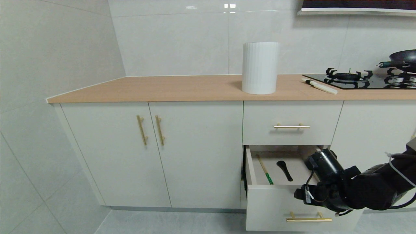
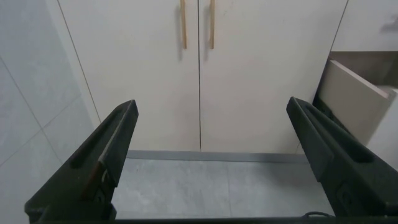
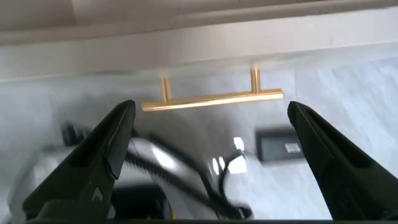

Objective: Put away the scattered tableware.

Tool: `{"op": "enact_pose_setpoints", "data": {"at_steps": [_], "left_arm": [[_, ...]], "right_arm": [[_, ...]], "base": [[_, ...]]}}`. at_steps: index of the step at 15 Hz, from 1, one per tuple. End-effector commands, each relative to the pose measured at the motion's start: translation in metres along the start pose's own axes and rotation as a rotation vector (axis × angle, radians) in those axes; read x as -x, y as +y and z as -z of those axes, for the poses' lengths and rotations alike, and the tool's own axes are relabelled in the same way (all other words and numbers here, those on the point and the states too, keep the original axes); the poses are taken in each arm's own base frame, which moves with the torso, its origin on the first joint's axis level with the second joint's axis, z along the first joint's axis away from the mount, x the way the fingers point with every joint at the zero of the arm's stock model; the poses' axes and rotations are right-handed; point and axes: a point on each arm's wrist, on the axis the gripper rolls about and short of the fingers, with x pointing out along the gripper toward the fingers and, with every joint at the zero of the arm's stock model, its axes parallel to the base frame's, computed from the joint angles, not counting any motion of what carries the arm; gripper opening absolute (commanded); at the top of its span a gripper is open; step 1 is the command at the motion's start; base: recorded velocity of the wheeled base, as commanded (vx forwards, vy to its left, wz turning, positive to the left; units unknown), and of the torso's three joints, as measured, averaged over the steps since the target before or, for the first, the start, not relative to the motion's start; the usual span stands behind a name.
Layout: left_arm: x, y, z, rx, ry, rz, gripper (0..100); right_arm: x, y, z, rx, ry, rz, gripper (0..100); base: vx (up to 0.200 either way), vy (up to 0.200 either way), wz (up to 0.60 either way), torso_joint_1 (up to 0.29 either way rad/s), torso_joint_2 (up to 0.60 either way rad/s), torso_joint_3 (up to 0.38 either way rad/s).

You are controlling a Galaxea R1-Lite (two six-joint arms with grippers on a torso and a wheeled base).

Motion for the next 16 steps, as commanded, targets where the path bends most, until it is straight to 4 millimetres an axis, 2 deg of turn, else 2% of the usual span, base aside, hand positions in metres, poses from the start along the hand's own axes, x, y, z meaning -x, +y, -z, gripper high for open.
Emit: {"op": "enact_pose_setpoints", "data": {"at_steps": [1, 6, 8, 12, 16], "left_arm": [[0.000, 0.000, 0.000, 0.000, 0.000, -0.001, 100], [0.000, 0.000, 0.000, 0.000, 0.000, -0.001, 100], [0.000, 0.000, 0.000, 0.000, 0.000, -0.001, 100], [0.000, 0.000, 0.000, 0.000, 0.000, -0.001, 100], [0.000, 0.000, 0.000, 0.000, 0.000, -0.001, 100]], "right_arm": [[-0.019, 0.000, 0.002, -0.010, -0.005, 0.026, 100], [-0.047, 0.003, -0.010, -0.067, -0.134, -0.005, 100], [-0.060, 0.006, -0.017, -0.061, -0.192, -0.021, 100], [-0.099, 0.012, -0.038, -0.024, -0.315, -0.044, 100], [-0.122, 0.017, -0.054, -0.014, -0.358, -0.040, 100]], "base": [[0.000, 0.000, 0.00, 0.000, 0.00, 0.000], [0.000, 0.000, 0.00, 0.000, 0.00, 0.000], [0.000, 0.000, 0.00, 0.000, 0.00, 0.000], [0.000, 0.000, 0.00, 0.000, 0.00, 0.000], [0.000, 0.000, 0.00, 0.000, 0.00, 0.000]]}}
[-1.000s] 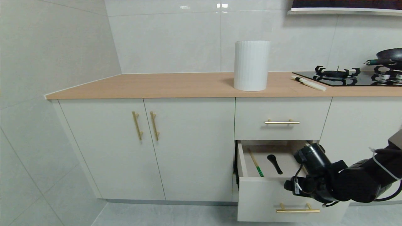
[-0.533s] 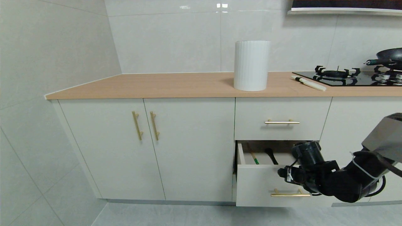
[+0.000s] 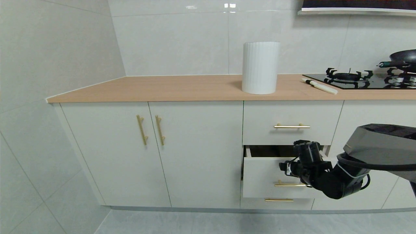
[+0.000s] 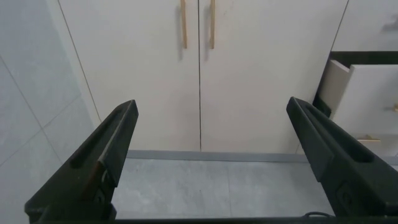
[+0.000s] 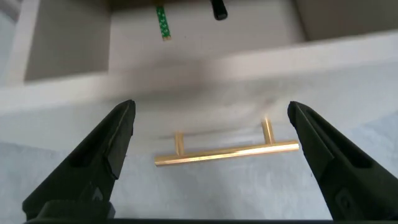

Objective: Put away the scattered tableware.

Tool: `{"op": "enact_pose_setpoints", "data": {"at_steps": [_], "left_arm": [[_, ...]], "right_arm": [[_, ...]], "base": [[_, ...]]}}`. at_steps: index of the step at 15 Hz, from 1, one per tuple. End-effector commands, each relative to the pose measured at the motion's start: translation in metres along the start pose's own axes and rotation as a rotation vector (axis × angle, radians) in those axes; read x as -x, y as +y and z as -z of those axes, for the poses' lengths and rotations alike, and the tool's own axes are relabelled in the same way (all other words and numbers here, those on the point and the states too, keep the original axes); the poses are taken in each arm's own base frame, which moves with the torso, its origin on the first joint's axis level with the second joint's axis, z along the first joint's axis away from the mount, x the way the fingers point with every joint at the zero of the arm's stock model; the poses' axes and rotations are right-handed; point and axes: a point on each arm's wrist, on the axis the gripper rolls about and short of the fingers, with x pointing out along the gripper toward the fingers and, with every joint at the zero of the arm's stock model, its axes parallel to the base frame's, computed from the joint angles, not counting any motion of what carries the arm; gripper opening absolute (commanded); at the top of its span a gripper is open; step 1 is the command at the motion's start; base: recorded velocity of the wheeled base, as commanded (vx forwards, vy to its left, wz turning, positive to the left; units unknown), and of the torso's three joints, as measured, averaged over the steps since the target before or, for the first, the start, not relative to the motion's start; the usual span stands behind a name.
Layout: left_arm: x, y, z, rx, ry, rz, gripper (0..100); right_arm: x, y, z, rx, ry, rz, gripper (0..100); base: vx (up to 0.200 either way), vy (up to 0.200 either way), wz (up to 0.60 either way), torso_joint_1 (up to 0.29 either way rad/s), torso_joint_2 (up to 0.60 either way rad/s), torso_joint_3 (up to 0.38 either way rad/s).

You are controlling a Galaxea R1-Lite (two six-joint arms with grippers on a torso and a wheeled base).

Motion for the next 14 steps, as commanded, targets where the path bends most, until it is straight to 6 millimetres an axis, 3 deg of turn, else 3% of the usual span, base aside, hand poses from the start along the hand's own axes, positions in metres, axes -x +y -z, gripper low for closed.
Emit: {"op": "enact_pose_setpoints", "data": {"at_steps": [1, 5, 9, 14], "left_arm": [[0.000, 0.000, 0.000, 0.000, -0.001, -0.001, 100], [0.000, 0.000, 0.000, 0.000, -0.001, -0.001, 100], [0.000, 0.000, 0.000, 0.000, -0.001, -0.001, 100], [0.000, 0.000, 0.000, 0.000, -0.001, -0.002, 100]], "right_arm": [[-0.021, -0.001, 0.008, 0.006, 0.012, 0.015, 100], [-0.045, -0.010, -0.003, -0.035, -0.032, 0.037, 100], [-0.063, -0.017, 0.005, -0.045, -0.018, 0.041, 100], [-0.092, -0.030, -0.009, -0.142, -0.086, 0.073, 100]], "base": [[0.000, 0.000, 0.00, 0.000, 0.00, 0.000], [0.000, 0.000, 0.00, 0.000, 0.00, 0.000], [0.000, 0.000, 0.00, 0.000, 0.00, 0.000], [0.000, 0.000, 0.00, 0.000, 0.00, 0.000]]}}
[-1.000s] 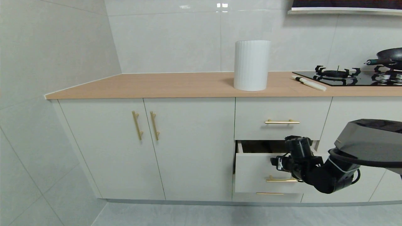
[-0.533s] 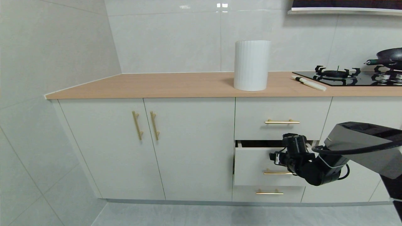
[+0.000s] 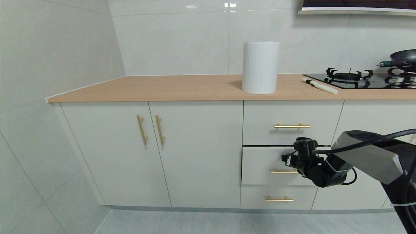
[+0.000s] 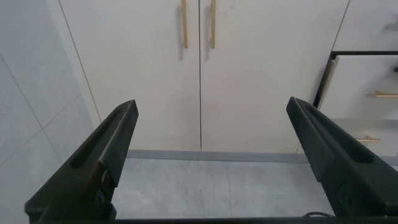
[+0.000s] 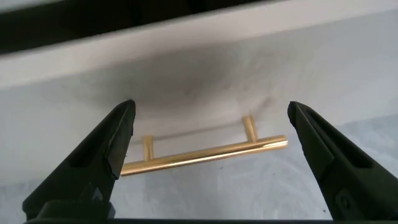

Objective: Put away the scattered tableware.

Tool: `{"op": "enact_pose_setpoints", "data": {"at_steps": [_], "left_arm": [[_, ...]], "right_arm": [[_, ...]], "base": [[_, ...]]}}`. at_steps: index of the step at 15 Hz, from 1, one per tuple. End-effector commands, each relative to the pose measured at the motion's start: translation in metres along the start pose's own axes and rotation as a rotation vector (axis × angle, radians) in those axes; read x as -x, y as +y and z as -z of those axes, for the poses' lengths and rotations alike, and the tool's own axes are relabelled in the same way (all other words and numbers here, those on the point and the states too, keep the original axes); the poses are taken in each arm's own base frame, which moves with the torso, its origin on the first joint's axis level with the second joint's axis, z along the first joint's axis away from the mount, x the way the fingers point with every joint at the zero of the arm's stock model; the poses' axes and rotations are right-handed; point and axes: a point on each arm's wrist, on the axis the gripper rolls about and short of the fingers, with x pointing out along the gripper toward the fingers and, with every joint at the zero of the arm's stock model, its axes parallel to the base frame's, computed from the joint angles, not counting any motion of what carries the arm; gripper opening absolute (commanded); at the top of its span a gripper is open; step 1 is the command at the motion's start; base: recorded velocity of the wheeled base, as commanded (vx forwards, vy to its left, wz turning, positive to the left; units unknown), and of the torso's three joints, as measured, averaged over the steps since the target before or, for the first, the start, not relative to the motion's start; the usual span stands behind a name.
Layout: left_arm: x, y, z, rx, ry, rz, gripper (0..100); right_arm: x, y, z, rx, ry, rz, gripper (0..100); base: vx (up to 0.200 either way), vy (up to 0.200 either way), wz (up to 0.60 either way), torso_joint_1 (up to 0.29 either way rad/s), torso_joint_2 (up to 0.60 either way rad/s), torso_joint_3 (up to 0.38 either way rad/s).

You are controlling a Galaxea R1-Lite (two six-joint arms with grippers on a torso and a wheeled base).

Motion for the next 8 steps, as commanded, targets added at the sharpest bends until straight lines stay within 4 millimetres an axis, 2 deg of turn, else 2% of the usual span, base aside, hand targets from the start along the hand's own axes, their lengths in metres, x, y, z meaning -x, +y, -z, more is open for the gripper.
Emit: {"op": "enact_pose_setpoints", "data": {"at_steps": [1, 3, 8], "left_arm": [[0.000, 0.000, 0.000, 0.000, 0.000, -0.001, 100], [0.000, 0.000, 0.000, 0.000, 0.000, -0.001, 100], [0.000, 0.000, 0.000, 0.000, 0.000, -0.001, 100]], "right_arm": [[-0.012, -0.008, -0.001, -0.035, -0.008, 0.012, 100], [-0.022, -0.008, -0.002, -0.070, -0.032, 0.020, 100], [-0.021, -0.011, -0.003, -0.079, -0.031, 0.025, 100]], "base": [[0.000, 0.000, 0.00, 0.000, 0.00, 0.000], [0.000, 0.000, 0.00, 0.000, 0.00, 0.000], [0.000, 0.000, 0.00, 0.000, 0.00, 0.000]]}}
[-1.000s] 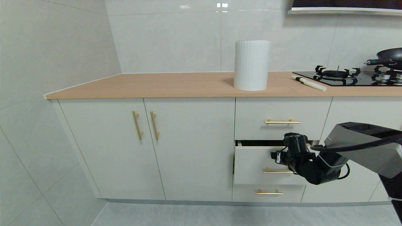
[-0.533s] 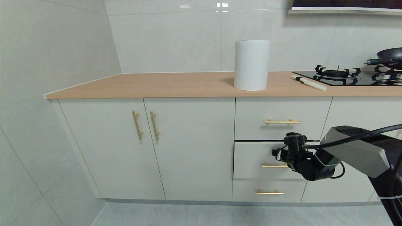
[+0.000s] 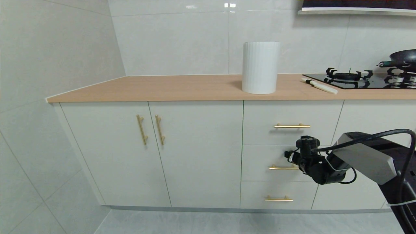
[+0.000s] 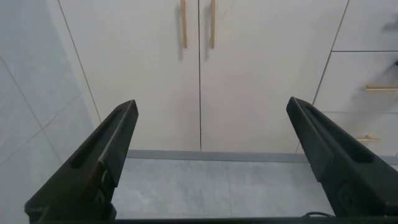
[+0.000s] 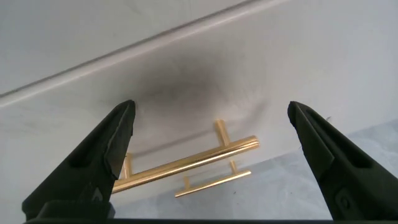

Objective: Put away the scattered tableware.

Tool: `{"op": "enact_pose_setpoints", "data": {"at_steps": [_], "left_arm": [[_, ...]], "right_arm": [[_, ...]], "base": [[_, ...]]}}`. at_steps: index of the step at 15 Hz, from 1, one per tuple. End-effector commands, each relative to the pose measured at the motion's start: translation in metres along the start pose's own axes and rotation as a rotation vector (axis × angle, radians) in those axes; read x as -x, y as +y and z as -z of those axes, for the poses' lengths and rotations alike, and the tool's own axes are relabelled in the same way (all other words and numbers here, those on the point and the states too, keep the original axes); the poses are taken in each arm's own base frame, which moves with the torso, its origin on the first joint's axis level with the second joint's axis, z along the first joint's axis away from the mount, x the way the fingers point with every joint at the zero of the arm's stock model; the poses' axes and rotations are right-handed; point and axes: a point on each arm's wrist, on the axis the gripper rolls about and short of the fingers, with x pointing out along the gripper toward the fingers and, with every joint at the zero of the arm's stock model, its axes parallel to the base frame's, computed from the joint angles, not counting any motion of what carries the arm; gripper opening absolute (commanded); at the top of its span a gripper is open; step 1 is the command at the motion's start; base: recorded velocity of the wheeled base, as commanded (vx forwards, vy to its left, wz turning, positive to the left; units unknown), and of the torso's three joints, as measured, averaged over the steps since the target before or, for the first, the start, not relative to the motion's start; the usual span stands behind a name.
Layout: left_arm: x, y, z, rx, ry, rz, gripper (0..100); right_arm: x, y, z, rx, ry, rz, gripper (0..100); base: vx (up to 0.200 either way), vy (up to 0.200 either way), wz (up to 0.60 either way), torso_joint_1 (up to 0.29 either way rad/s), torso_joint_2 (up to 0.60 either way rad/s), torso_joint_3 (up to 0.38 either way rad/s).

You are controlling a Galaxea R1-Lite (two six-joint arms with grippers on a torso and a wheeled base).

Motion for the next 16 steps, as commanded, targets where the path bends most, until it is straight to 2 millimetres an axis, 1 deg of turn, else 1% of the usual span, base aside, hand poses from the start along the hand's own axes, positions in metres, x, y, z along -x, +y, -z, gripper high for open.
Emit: {"op": "enact_pose_setpoints", "data": {"at_steps": [1, 4, 5, 6, 7, 9, 10, 11, 12, 13, 14, 15, 16], "left_arm": [[0.000, 0.000, 0.000, 0.000, -0.001, -0.001, 100], [0.000, 0.000, 0.000, 0.000, -0.001, -0.001, 100], [0.000, 0.000, 0.000, -0.001, -0.001, -0.001, 100], [0.000, 0.000, 0.000, 0.000, -0.001, -0.001, 100], [0.000, 0.000, 0.000, 0.000, -0.001, -0.001, 100], [0.000, 0.000, 0.000, 0.000, -0.001, -0.001, 100], [0.000, 0.000, 0.000, 0.000, -0.001, -0.001, 100], [0.000, 0.000, 0.000, 0.000, -0.001, -0.001, 100], [0.000, 0.000, 0.000, 0.000, -0.001, -0.001, 100], [0.000, 0.000, 0.000, 0.000, -0.001, -0.001, 100], [0.000, 0.000, 0.000, 0.000, -0.001, -0.001, 100], [0.000, 0.000, 0.000, 0.000, -0.001, -0.001, 100], [0.000, 0.000, 0.000, 0.000, -0.001, 0.001, 100]], "right_arm": [[0.004, -0.001, 0.000, 0.002, 0.007, 0.003, 100], [0.039, -0.006, -0.015, 0.016, 0.031, -0.005, 100], [0.057, -0.008, -0.024, 0.015, 0.028, -0.008, 100], [0.066, -0.008, -0.028, 0.014, 0.024, -0.011, 100], [0.103, -0.012, -0.043, 0.013, 0.006, -0.025, 100], [0.155, -0.024, -0.060, 0.000, -0.045, -0.040, 100], [0.181, -0.032, -0.065, -0.006, -0.065, -0.045, 100], [0.196, -0.037, -0.068, -0.009, -0.078, -0.047, 100], [0.235, -0.052, -0.072, -0.005, -0.110, -0.055, 100], [0.270, -0.070, -0.072, 0.011, -0.141, -0.048, 100], [0.293, -0.082, -0.070, 0.028, -0.167, -0.043, 100], [0.324, -0.097, -0.066, 0.052, -0.219, -0.045, 100], [0.335, -0.102, -0.063, 0.059, -0.235, -0.049, 100]], "base": [[0.000, 0.000, 0.00, 0.000, 0.00, 0.000], [0.000, 0.000, 0.00, 0.000, 0.00, 0.000], [0.000, 0.000, 0.00, 0.000, 0.00, 0.000], [0.000, 0.000, 0.00, 0.000, 0.00, 0.000], [0.000, 0.000, 0.00, 0.000, 0.00, 0.000], [0.000, 0.000, 0.00, 0.000, 0.00, 0.000], [0.000, 0.000, 0.00, 0.000, 0.00, 0.000], [0.000, 0.000, 0.00, 0.000, 0.00, 0.000], [0.000, 0.000, 0.00, 0.000, 0.00, 0.000], [0.000, 0.000, 0.00, 0.000, 0.00, 0.000], [0.000, 0.000, 0.00, 0.000, 0.00, 0.000], [0.000, 0.000, 0.00, 0.000, 0.00, 0.000], [0.000, 0.000, 0.00, 0.000, 0.00, 0.000]]}}
